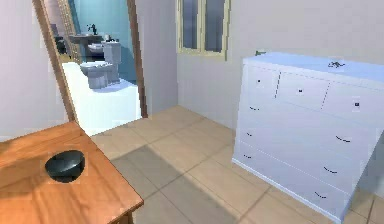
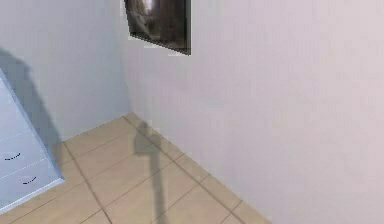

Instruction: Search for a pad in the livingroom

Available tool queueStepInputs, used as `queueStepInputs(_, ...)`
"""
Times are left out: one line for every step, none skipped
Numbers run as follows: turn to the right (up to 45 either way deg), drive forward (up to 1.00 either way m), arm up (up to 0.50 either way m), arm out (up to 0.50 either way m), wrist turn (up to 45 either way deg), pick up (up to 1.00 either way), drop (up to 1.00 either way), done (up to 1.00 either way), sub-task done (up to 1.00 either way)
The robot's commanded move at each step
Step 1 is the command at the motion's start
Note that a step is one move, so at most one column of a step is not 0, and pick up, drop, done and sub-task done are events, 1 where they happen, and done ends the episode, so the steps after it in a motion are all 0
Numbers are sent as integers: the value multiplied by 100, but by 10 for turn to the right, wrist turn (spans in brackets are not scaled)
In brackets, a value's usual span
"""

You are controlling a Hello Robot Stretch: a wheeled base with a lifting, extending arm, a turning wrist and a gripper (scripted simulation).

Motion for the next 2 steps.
queueStepInputs(90, 0, 0, 0, 0, 0, 0, 0, 0)
queueStepInputs(0, 75, 0, 0, 0, 0, 0, 0, 0)
